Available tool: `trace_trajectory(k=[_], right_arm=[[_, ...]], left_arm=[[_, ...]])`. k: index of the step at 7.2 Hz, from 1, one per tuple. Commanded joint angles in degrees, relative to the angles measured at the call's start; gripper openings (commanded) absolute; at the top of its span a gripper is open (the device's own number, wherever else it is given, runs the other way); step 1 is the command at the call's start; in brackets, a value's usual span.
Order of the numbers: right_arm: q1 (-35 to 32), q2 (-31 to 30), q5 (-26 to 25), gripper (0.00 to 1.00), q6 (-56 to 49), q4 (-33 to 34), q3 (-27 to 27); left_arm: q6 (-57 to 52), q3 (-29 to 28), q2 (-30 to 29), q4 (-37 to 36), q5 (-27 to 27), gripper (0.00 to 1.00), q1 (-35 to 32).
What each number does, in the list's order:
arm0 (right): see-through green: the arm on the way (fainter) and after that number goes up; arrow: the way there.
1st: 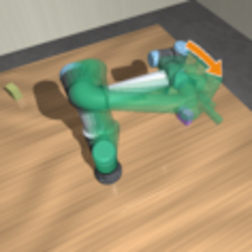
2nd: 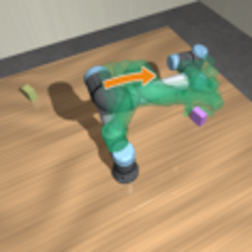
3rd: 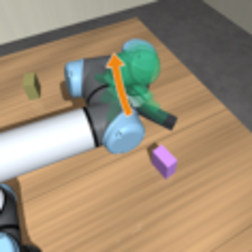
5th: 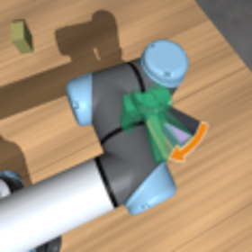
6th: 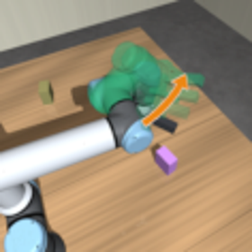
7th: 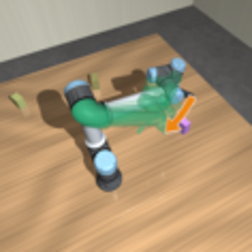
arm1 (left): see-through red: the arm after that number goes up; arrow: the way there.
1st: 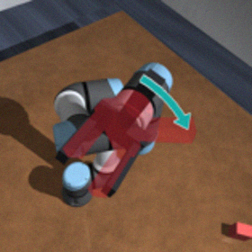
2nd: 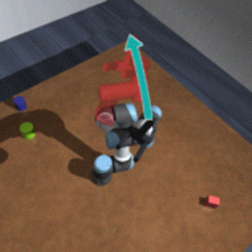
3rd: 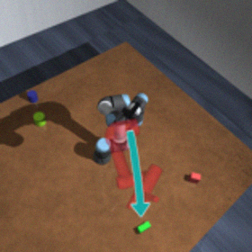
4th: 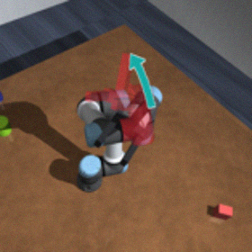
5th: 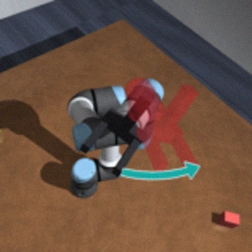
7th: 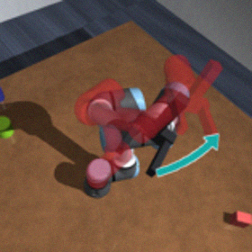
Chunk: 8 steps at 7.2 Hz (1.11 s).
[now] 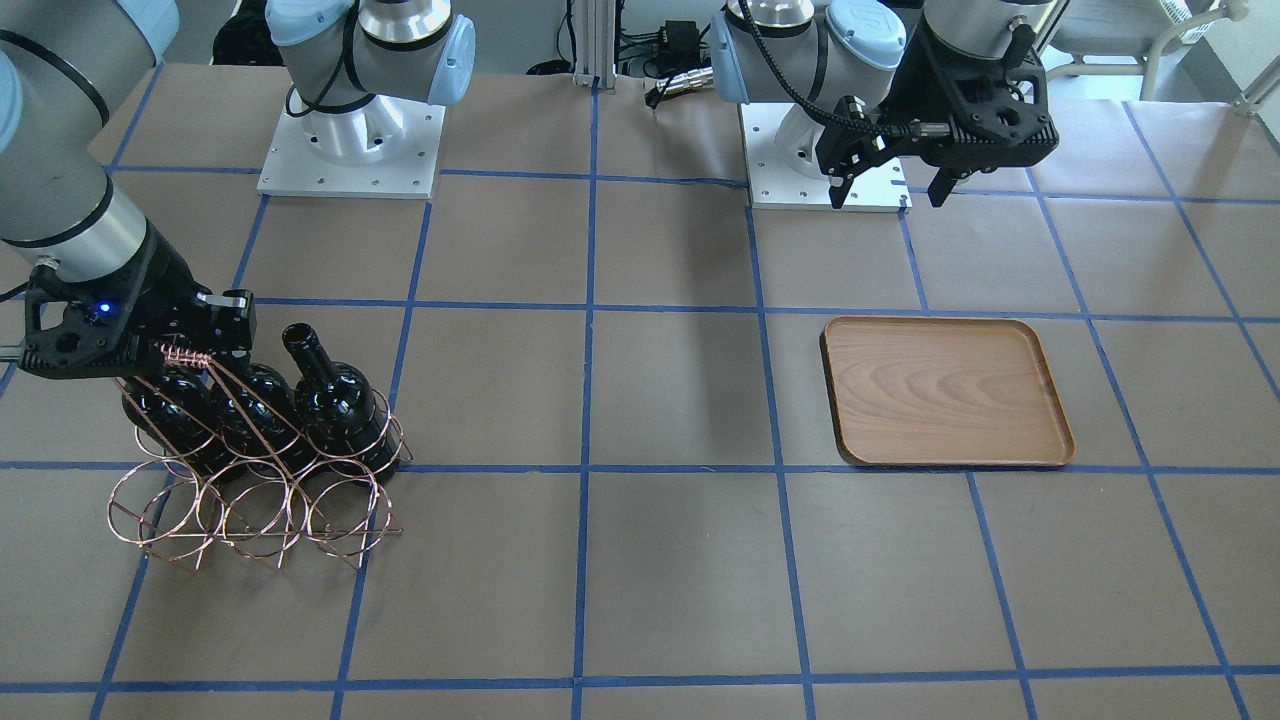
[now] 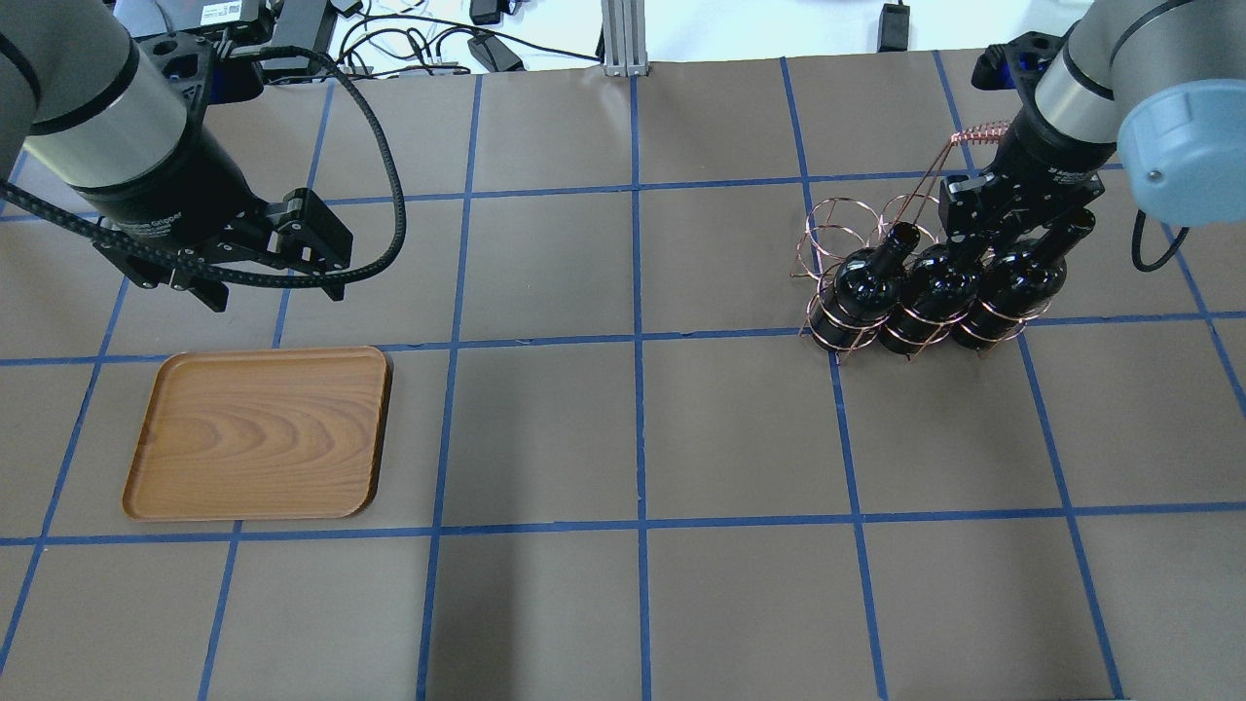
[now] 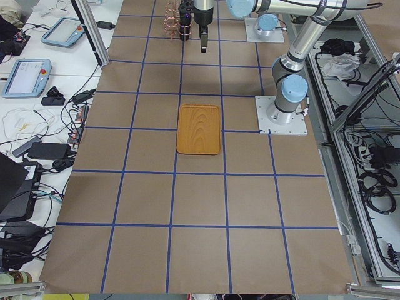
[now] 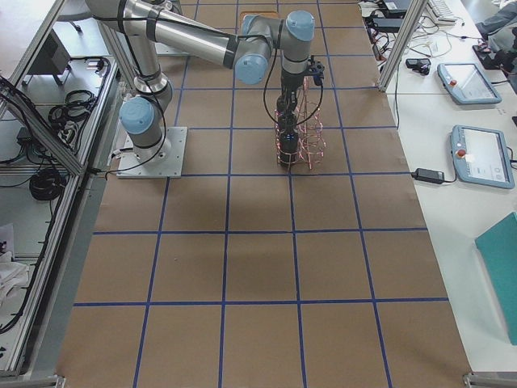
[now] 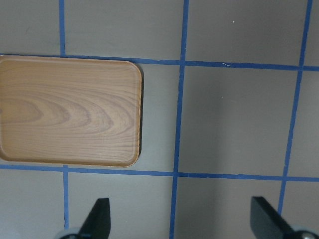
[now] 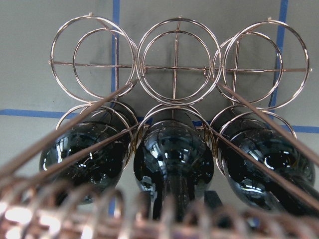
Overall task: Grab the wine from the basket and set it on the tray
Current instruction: 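Close the right gripper on the bottle neck and lift it from the rack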
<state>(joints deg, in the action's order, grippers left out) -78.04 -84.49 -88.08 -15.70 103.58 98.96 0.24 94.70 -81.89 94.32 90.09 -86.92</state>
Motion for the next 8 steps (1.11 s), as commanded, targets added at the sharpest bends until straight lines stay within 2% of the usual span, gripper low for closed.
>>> trace_trajectory(k=[1, 2, 3, 4, 6, 7, 8], right_arm=[[-0.09, -0.15, 0.18, 0.25, 0.06, -0.66, -0.09], [-0.09, -0.15, 0.18, 0.18, -0.11, -0.66, -0.7], [-0.27, -0.84, 0.18, 0.17, -0.12, -0.66, -1.4], [-0.53, -1.02, -0.08, 0.18, -0.2, -4.06, -5.23], [-0.71, -2.59, 0.18, 0.18, -0.12, -20.87, -18.47], [-0.79, -4.87, 0.01, 0.18, 0.06, -28.27, -22.98], [-0.97, -7.59, -0.17, 0.18, 0.76, -31.22, -23.55]], left_arm=[[-0.07, -0.04, 0.07, -0.01, 0.0, 1.0, 0.08], [-0.16, -0.04, 0.07, -0.01, 0.0, 1.0, 0.08], [-0.07, -0.04, 0.07, 0.08, 0.09, 1.0, 0.08], [-0.07, -0.04, 0.07, 0.08, 0.0, 1.0, 0.08], [-0.16, -0.04, 0.07, 0.08, 0.0, 1.0, 0.08], [-0.33, -0.04, 0.07, 0.08, 0.0, 1.0, 0.08], [-0.33, -0.04, 0.07, 0.08, -0.09, 1.0, 0.17]])
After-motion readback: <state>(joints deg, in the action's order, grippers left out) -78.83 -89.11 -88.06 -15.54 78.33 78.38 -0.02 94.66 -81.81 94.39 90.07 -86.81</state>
